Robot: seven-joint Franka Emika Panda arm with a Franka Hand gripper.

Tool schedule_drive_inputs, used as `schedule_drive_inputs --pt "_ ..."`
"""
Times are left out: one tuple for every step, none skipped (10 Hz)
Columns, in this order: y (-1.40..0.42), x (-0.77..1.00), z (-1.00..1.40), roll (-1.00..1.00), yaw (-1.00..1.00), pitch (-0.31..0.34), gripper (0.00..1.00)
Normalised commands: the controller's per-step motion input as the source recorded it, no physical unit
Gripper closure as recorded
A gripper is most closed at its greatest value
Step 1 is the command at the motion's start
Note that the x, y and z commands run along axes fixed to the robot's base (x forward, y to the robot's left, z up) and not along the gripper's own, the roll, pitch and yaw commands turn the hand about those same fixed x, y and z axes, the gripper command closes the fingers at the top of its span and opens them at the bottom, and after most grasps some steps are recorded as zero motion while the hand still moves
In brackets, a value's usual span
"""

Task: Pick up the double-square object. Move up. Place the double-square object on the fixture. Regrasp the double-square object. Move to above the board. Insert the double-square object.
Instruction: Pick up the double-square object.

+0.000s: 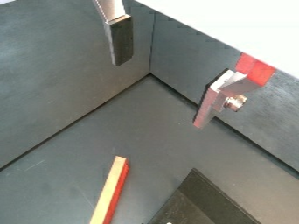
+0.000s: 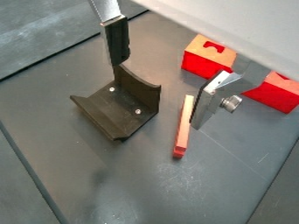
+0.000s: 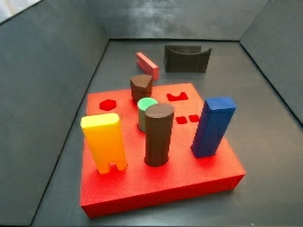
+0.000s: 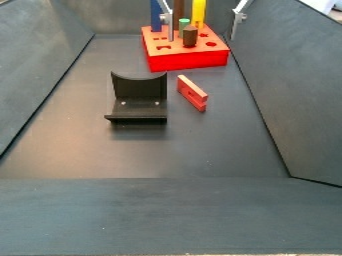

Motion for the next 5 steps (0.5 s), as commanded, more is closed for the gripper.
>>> schedule_drive_inputs --pt "0.00 -0.01 0.00 0.03 0.00 0.000 0.00" --pt "0.01 0.00 0.00 -0.07 0.03 -0.073 0.00" --pt "-0.37 0.33 -0.45 0.09 0.55 -0.083 0.00" --pt "-0.35 0.17 -0.71 0.01 0.59 -0.149 0.00" --pt "-0.31 0.13 -0.83 0.00 0.67 -0.116 0.00"
